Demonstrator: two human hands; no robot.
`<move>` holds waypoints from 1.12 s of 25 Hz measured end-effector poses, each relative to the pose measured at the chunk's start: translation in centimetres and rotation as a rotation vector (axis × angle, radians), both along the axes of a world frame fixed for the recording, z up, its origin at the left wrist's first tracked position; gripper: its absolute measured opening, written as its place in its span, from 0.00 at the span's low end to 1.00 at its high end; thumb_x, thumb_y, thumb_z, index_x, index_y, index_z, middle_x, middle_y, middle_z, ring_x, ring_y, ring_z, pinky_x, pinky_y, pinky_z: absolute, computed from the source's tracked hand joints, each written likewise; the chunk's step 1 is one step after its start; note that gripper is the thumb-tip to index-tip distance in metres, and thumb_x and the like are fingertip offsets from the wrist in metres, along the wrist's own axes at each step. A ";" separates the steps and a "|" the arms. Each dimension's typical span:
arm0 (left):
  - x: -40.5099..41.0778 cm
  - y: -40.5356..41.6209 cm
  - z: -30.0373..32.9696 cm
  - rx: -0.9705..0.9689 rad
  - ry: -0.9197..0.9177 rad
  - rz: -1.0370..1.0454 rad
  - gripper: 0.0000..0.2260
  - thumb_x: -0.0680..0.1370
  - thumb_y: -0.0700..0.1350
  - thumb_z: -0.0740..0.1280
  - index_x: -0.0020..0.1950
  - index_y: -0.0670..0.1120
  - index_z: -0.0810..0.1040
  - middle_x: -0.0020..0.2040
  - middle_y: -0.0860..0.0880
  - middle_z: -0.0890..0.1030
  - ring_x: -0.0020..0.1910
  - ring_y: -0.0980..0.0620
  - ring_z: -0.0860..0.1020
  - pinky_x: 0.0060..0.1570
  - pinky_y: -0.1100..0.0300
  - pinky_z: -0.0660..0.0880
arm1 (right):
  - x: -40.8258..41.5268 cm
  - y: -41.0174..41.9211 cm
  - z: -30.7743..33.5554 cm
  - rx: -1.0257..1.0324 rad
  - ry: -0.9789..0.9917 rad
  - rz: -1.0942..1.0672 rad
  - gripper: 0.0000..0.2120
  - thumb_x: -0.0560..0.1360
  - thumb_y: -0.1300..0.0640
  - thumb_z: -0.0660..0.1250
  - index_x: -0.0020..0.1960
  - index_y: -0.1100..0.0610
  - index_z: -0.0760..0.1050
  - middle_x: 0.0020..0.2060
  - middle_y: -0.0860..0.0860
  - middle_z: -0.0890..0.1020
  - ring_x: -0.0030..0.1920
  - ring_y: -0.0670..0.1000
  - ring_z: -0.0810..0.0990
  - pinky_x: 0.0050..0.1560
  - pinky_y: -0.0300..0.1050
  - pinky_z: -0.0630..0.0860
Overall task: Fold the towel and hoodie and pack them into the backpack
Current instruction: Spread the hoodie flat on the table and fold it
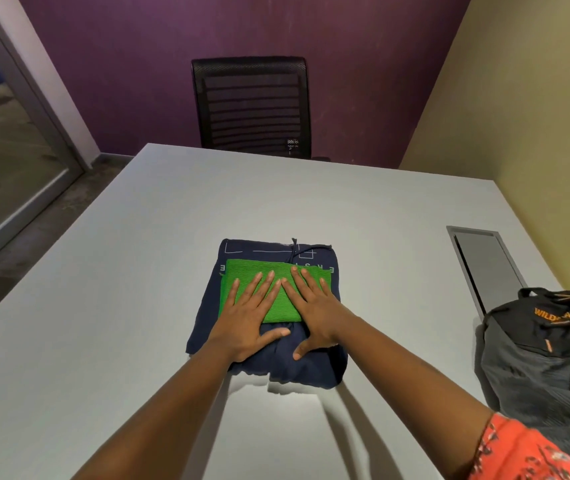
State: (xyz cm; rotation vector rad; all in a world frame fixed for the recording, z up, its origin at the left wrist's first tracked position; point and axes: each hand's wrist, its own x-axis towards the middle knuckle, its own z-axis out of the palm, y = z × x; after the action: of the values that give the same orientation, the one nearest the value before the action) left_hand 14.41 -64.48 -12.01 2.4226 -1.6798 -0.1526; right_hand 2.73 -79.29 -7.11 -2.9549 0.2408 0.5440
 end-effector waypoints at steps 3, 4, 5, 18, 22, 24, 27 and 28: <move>0.6 0.1 -0.3 -0.017 -0.052 -0.011 0.42 0.68 0.77 0.43 0.73 0.56 0.34 0.76 0.54 0.40 0.74 0.57 0.34 0.70 0.50 0.29 | 0.8 0.1 -0.6 0.002 -0.038 0.003 0.61 0.64 0.37 0.72 0.75 0.57 0.32 0.74 0.58 0.32 0.71 0.54 0.27 0.73 0.59 0.36; 0.9 0.2 -0.4 -0.010 -0.055 -0.006 0.43 0.67 0.77 0.43 0.74 0.55 0.36 0.76 0.54 0.41 0.74 0.56 0.35 0.70 0.50 0.29 | 1.1 0.3 -0.7 0.003 -0.044 0.005 0.61 0.64 0.37 0.72 0.75 0.57 0.32 0.74 0.58 0.32 0.70 0.53 0.27 0.73 0.59 0.36; 1.4 0.4 -0.3 0.003 -0.051 0.000 0.43 0.67 0.77 0.43 0.74 0.55 0.37 0.76 0.54 0.41 0.74 0.56 0.35 0.70 0.50 0.29 | 1.6 0.4 -0.8 0.003 -0.043 0.008 0.61 0.64 0.37 0.72 0.75 0.57 0.32 0.74 0.58 0.32 0.71 0.54 0.27 0.73 0.59 0.36; 9.6 6.0 0.6 0.097 -0.040 0.133 0.46 0.64 0.78 0.38 0.73 0.52 0.32 0.73 0.57 0.31 0.72 0.57 0.31 0.70 0.49 0.30 | 11.5 5.5 -1.0 -0.010 -0.051 0.084 0.61 0.64 0.38 0.73 0.76 0.58 0.33 0.74 0.59 0.33 0.74 0.60 0.33 0.72 0.62 0.37; 11.8 8.8 0.7 0.104 -0.022 0.187 0.43 0.66 0.72 0.44 0.74 0.50 0.35 0.74 0.57 0.34 0.73 0.57 0.33 0.71 0.47 0.32 | 14.5 7.8 -1.0 -0.002 -0.061 0.109 0.61 0.64 0.39 0.73 0.76 0.58 0.33 0.74 0.59 0.33 0.74 0.61 0.33 0.72 0.62 0.38; 12.9 10.3 0.7 0.104 -0.012 0.215 0.42 0.67 0.69 0.45 0.74 0.49 0.37 0.74 0.56 0.35 0.73 0.57 0.34 0.71 0.47 0.32 | 15.9 9.3 -1.1 -0.002 -0.062 0.119 0.61 0.64 0.39 0.73 0.76 0.58 0.33 0.74 0.60 0.34 0.74 0.61 0.33 0.72 0.62 0.38; 14.5 12.2 0.9 0.126 0.008 0.239 0.43 0.66 0.68 0.45 0.75 0.49 0.38 0.74 0.57 0.35 0.73 0.57 0.33 0.70 0.46 0.31 | 17.8 11.3 -1.2 -0.003 -0.063 0.121 0.61 0.64 0.39 0.74 0.75 0.58 0.33 0.74 0.59 0.33 0.74 0.61 0.33 0.72 0.62 0.38; 15.1 12.8 1.0 0.138 0.024 0.247 0.43 0.65 0.68 0.44 0.76 0.49 0.38 0.73 0.57 0.34 0.72 0.57 0.32 0.69 0.45 0.30 | 18.4 12.0 -1.3 -0.005 -0.059 0.118 0.61 0.64 0.39 0.73 0.75 0.58 0.32 0.74 0.59 0.33 0.74 0.61 0.32 0.72 0.62 0.38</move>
State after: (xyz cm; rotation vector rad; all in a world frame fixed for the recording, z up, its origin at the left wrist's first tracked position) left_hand 29.51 -51.73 -11.06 2.6923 -1.3871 -0.2678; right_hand 21.15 -67.29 -8.39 -2.9986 0.0617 0.4696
